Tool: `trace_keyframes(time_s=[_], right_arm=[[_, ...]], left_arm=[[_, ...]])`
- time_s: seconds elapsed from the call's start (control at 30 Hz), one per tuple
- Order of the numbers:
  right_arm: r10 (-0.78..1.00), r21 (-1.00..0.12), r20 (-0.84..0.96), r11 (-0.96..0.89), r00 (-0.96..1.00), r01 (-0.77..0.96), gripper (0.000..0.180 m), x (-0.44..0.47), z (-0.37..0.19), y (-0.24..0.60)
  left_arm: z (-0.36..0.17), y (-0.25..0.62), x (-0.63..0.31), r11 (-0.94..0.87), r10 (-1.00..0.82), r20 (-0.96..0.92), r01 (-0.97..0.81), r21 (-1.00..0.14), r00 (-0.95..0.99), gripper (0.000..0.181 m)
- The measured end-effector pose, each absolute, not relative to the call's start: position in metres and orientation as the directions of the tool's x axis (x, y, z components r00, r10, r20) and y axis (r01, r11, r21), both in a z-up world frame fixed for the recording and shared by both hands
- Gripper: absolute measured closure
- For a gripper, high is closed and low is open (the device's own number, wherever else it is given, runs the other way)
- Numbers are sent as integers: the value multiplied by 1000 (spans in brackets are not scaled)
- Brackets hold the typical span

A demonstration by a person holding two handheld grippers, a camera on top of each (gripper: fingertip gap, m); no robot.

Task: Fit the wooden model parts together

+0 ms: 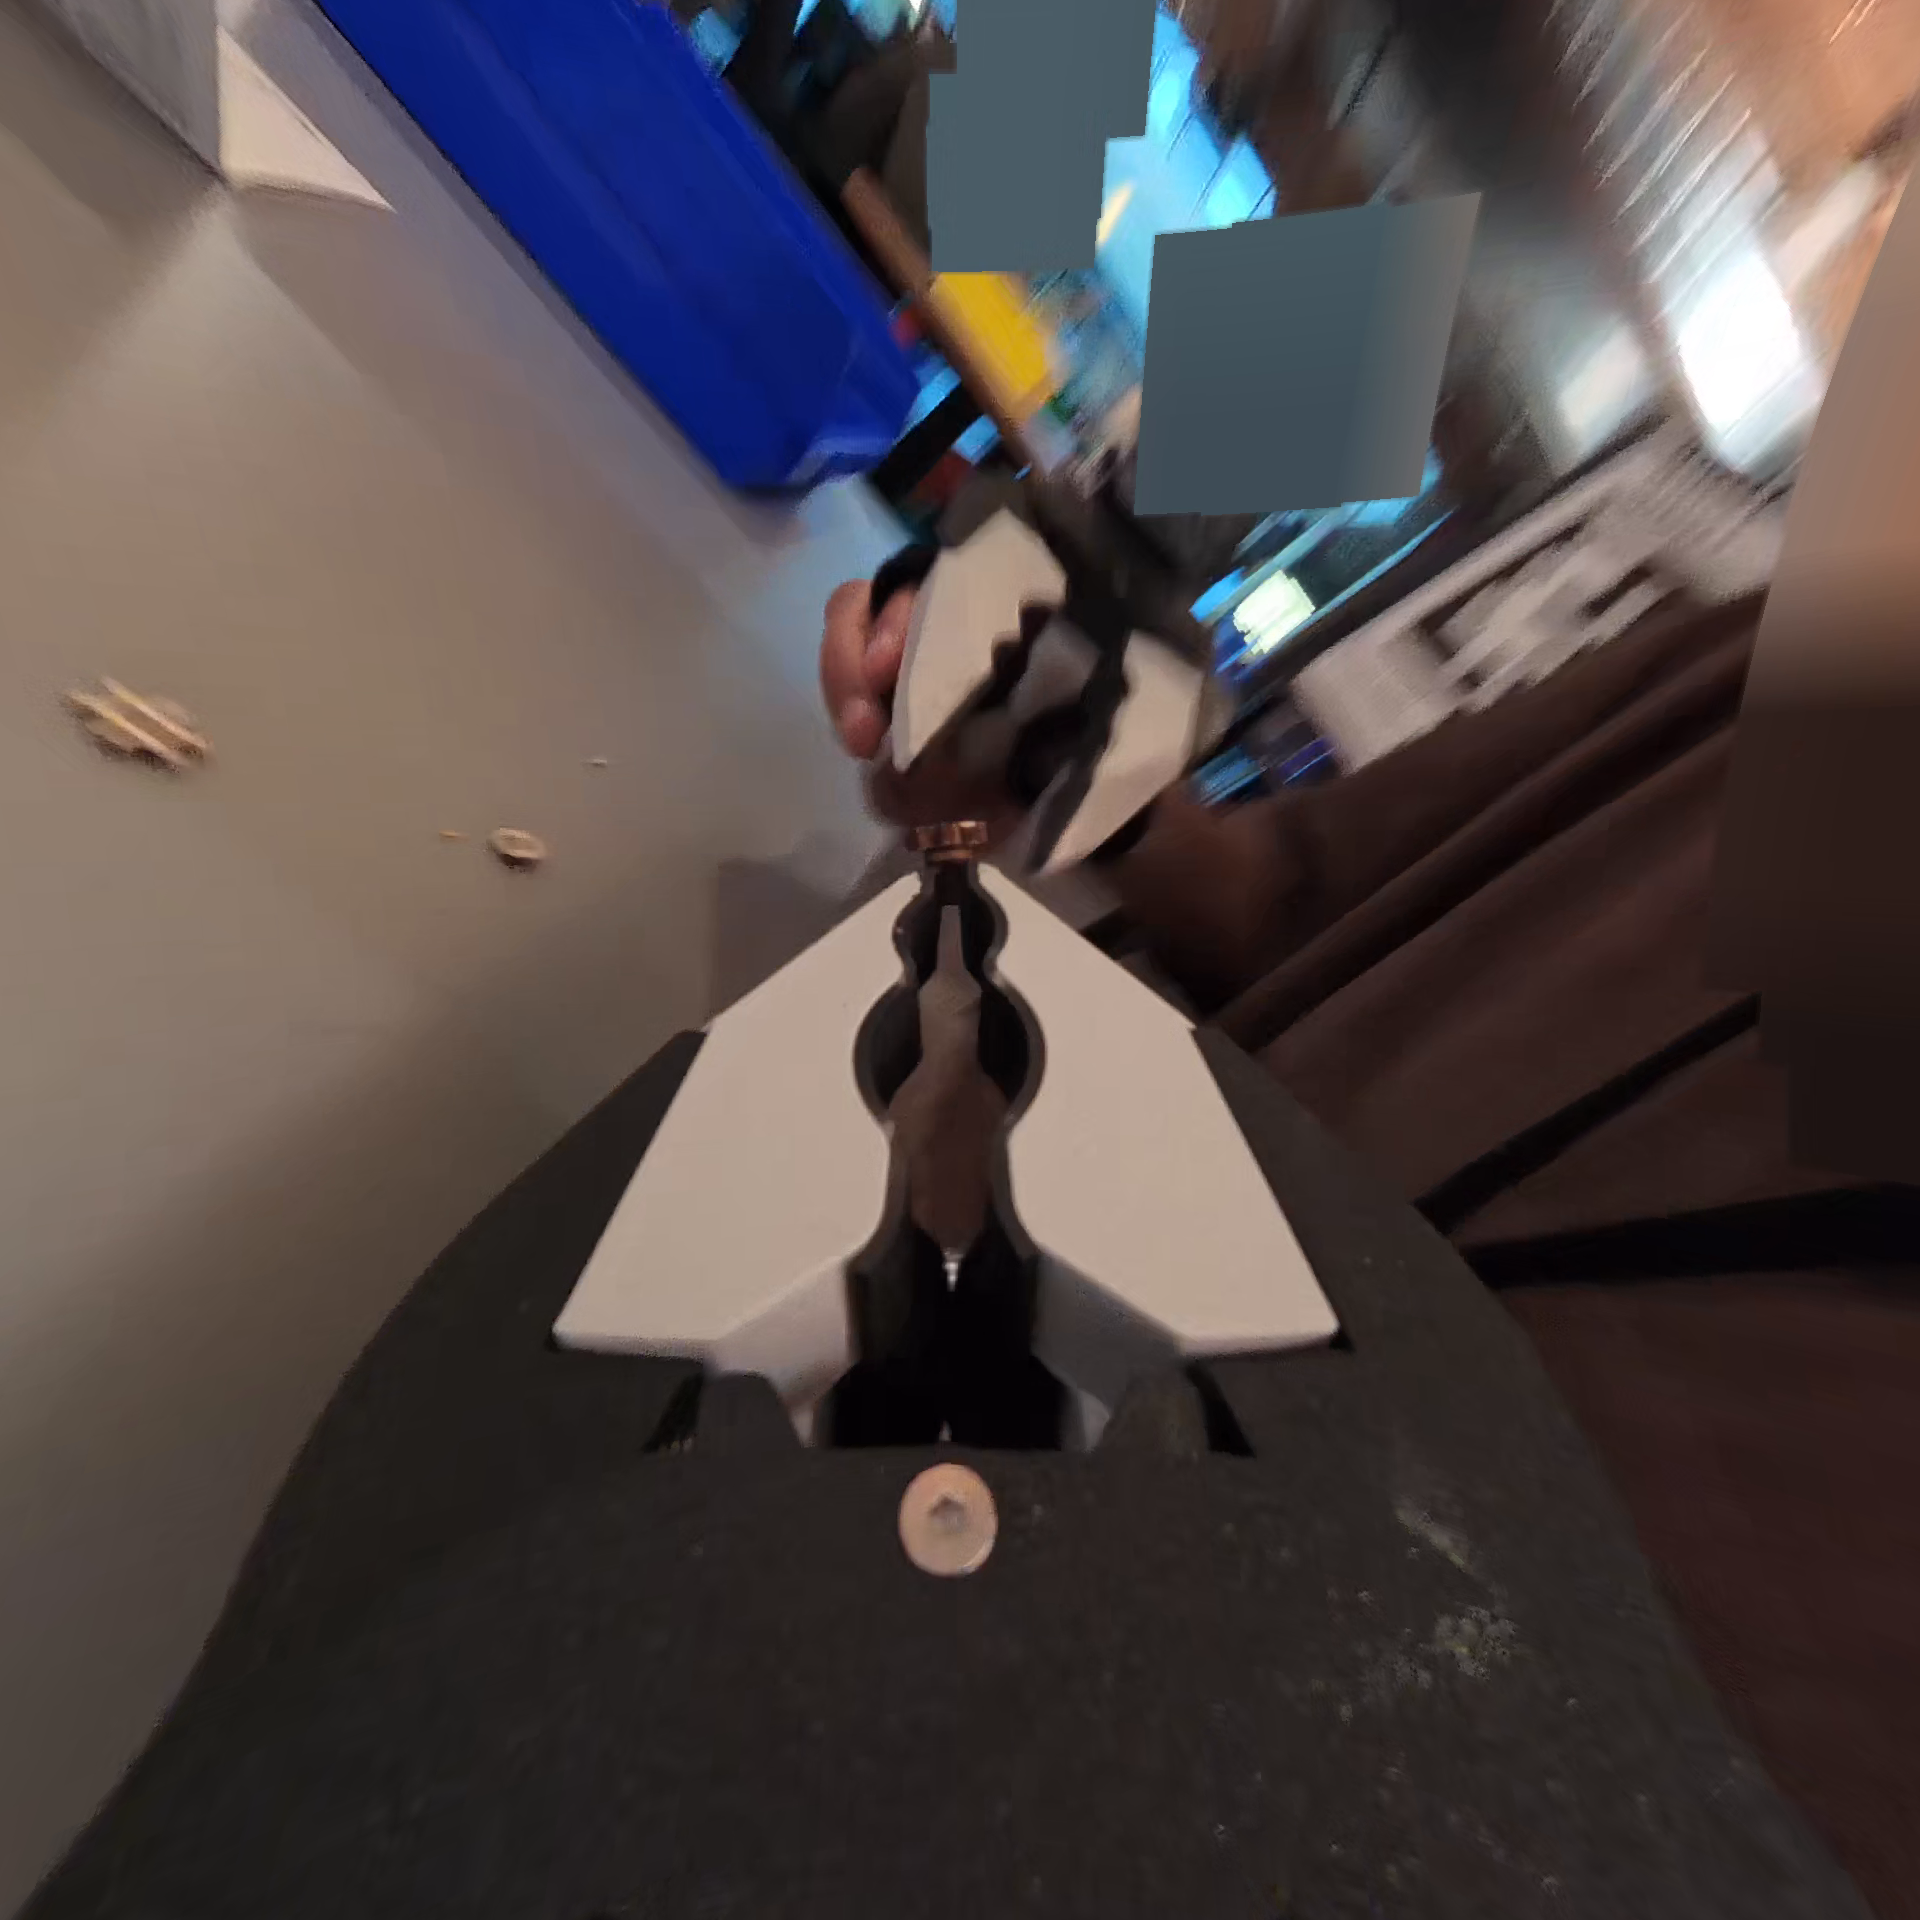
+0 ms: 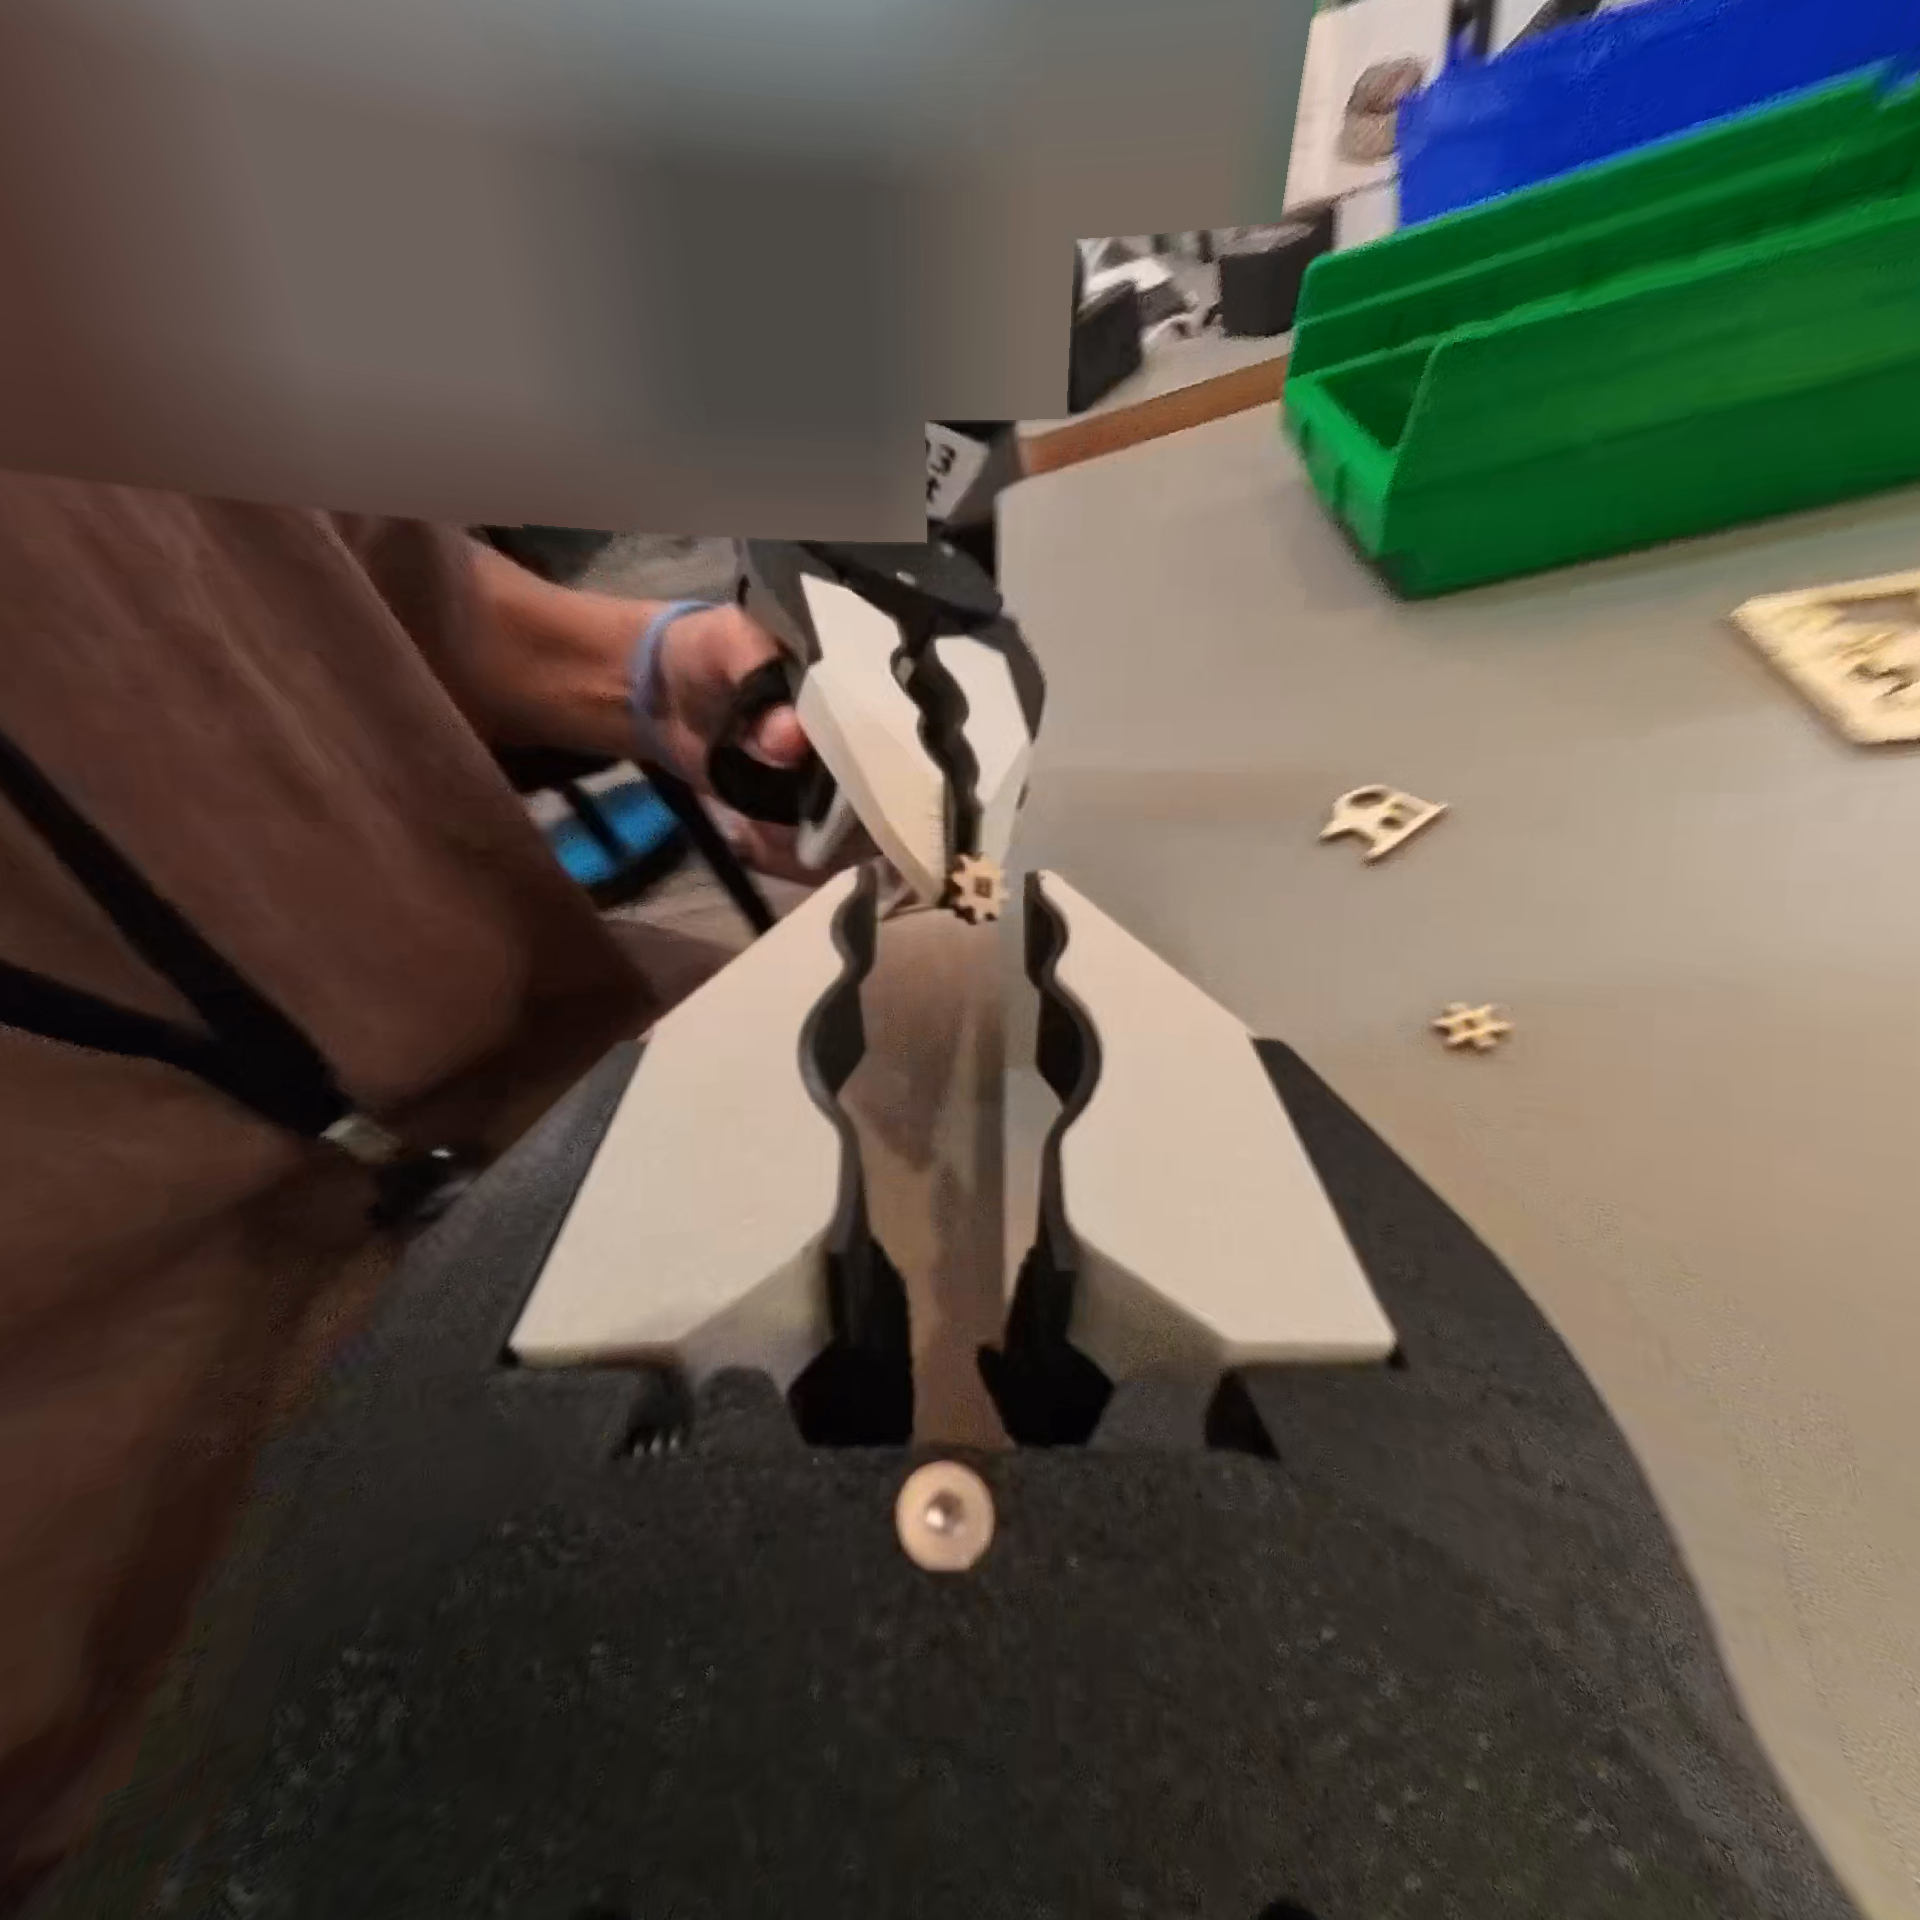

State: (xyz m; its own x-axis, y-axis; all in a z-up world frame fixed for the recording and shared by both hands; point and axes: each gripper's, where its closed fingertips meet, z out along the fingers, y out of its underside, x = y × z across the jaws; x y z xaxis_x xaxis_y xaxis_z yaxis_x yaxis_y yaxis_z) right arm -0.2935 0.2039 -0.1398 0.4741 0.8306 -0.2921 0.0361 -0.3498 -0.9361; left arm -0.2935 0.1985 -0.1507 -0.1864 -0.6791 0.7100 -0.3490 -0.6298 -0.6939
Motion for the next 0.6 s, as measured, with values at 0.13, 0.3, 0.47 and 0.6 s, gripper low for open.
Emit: trace_keyframes(time_s=[0.13,0.3,0.47,0.6], right_arm=[[810,-869,-431,-492,398,61,150,-300,-158,197],[826,-873,-416,-479,380,87,160,-307,-159,192],[836,-884,-396,-459,381,88,165,-307,-156,192],[836,-888,-398,-455,378,70,164,-306,-154,192]], left_arm=[[-158,196,-298,-328,-895,412,-372,-868,-172,180],[-162,185,-300,-151,-947,245,-384,-911,-209,180],[-162,184,-299,-123,-954,215,-379,-917,-210,180],[-163,183,-299,-107,-956,201,-387,-916,-212,180]])
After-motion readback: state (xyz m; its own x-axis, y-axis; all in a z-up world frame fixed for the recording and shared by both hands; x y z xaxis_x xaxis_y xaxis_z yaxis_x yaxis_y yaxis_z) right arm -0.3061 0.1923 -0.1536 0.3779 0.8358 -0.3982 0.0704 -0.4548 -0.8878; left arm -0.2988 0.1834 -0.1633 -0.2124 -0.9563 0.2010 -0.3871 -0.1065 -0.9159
